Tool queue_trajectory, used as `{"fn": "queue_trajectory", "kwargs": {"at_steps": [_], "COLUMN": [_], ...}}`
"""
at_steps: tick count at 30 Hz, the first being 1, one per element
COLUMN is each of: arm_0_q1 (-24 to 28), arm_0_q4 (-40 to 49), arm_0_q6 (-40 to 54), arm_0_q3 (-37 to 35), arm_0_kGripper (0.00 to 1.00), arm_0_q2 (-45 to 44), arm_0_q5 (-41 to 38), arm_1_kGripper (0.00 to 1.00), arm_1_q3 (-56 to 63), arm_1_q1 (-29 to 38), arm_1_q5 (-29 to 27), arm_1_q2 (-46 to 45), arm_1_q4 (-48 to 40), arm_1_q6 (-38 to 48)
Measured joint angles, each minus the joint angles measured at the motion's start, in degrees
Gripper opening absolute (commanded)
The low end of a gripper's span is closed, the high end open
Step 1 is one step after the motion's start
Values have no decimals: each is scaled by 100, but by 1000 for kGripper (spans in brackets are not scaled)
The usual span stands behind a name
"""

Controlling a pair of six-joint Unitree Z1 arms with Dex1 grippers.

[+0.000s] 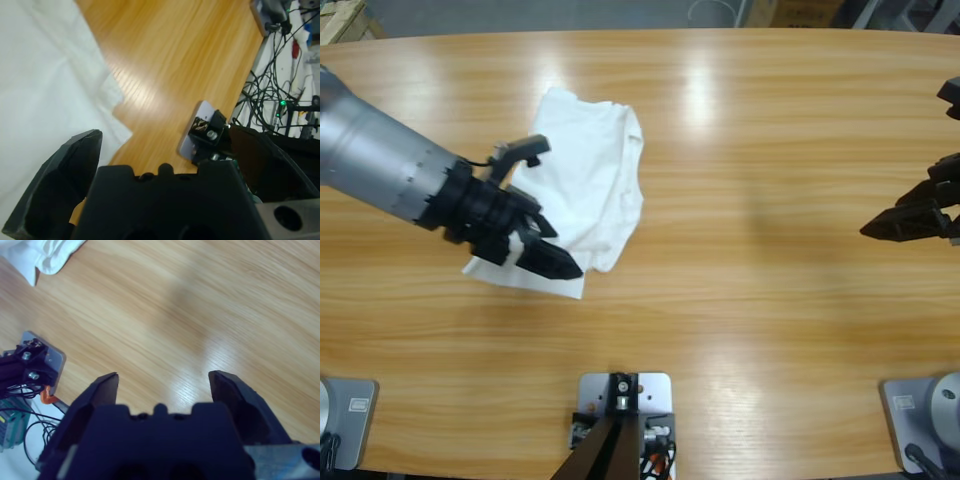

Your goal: Fold clothes

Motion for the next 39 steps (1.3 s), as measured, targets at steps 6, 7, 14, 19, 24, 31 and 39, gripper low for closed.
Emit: {"fn": "queue_trajectory", "kwargs": {"at_steps": [6,7,14,19,24,31,39], "arm_0_q1": [-119,-122,-170,-396,-486,-537,-384], "arm_0_q4": [-420,-484,-818,-812,-222,376,653], "arm_0_q6": [-32,-39,-51,-329,-614,-929,-934], "arm_0_q3": [93,135,560,792,1392,1405,1366], "arm_0_kGripper": [996,996,996,996,996,998,1000], "arm_0_q2": [576,641,754,-779,-2704,-3182,-2790], "arm_0_q5": [-159,-161,-161,232,882,1101,1090], "arm_1_kGripper": [738,738,743,744,747,747,755], "arm_1_q3": [0,0,-9,-267,-345,-172,-38], "arm_1_q1": [150,173,241,254,311,722,1314], "arm_1_q5": [0,0,0,0,0,0,-1], "arm_1_q2": [0,0,0,2,-361,-732,-745], "arm_1_q4": [0,0,48,542,627,384,206], "arm_1_q6": [0,0,0,0,0,34,114]}}
